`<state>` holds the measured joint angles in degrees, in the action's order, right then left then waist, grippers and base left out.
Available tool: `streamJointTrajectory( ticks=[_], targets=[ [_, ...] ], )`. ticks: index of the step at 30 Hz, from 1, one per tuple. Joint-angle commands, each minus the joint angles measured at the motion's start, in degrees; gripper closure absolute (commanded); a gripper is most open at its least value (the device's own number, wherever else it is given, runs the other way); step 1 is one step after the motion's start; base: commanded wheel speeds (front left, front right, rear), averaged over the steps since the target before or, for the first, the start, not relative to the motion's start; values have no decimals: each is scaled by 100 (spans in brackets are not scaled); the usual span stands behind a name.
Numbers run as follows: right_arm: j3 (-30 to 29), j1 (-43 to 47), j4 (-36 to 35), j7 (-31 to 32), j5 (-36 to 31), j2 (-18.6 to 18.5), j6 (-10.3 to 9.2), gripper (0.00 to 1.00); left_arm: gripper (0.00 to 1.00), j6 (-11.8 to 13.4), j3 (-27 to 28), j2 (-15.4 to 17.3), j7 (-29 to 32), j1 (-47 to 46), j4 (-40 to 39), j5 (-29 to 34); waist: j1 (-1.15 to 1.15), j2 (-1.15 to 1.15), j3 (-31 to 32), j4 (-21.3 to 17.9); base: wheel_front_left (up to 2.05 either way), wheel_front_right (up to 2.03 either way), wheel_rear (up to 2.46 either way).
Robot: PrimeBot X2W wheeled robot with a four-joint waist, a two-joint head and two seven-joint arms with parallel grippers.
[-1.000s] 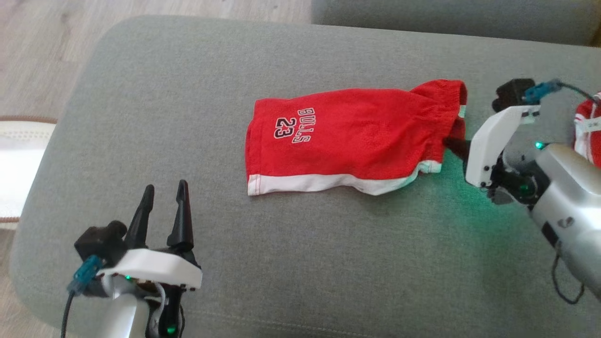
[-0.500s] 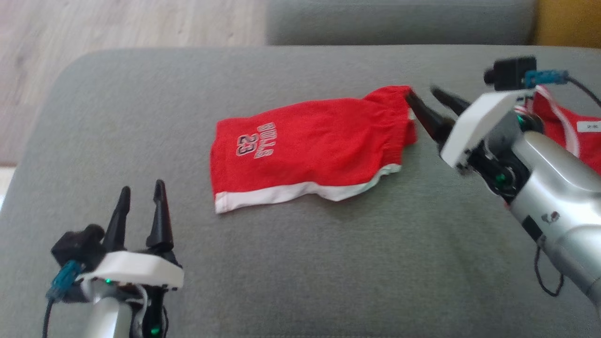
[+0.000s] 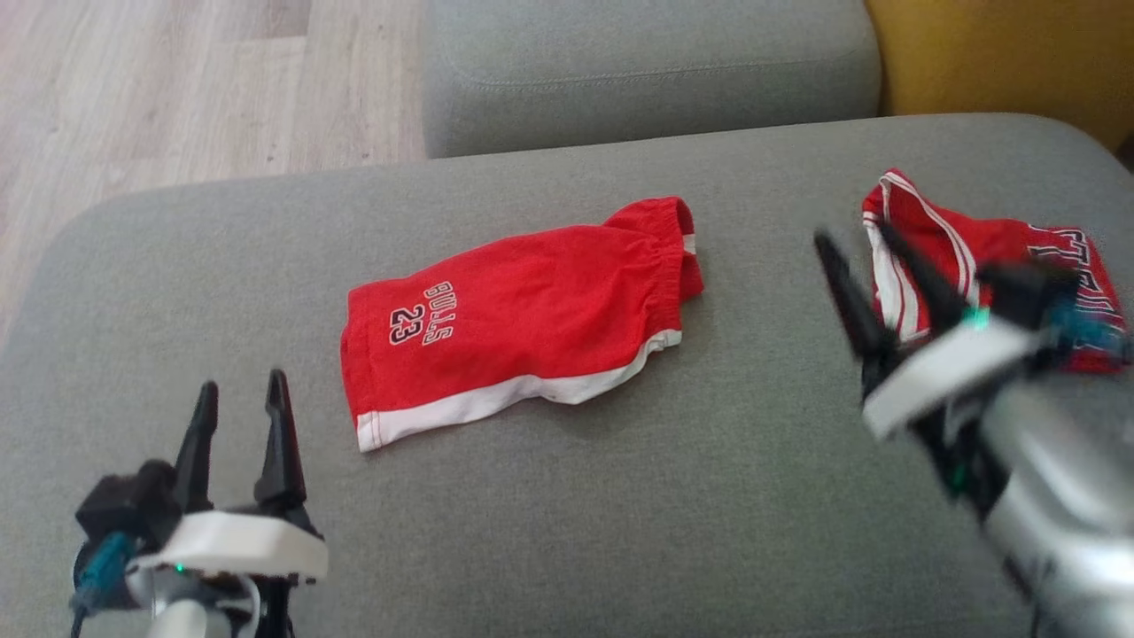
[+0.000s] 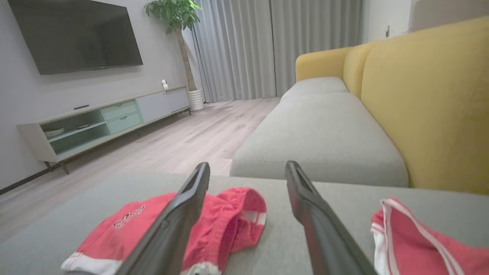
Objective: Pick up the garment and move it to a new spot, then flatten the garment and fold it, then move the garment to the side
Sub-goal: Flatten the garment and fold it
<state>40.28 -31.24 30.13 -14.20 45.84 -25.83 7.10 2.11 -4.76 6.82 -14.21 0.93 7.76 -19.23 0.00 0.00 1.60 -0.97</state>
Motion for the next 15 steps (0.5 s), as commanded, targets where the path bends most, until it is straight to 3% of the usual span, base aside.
streamJointTrajectory(
  ticks=[1,8,15],
  targets=[
    [-422,435,-381,-75,-356,175,39,0,0,53,179,94,-35,-120,-197,51,0,0,22,-30,0,0,0],
    [-1710,1810,-970,-78,-1720,836,39,0,0,94,105,77,-67,-5,-124,275,0,0,26,-85,0,0,0],
    [-2350,2201,-1205,69,-2542,1337,39,0,0,48,249,19,-77,-41,-65,465,0,0,22,-121,0,0,0]
  ],
)
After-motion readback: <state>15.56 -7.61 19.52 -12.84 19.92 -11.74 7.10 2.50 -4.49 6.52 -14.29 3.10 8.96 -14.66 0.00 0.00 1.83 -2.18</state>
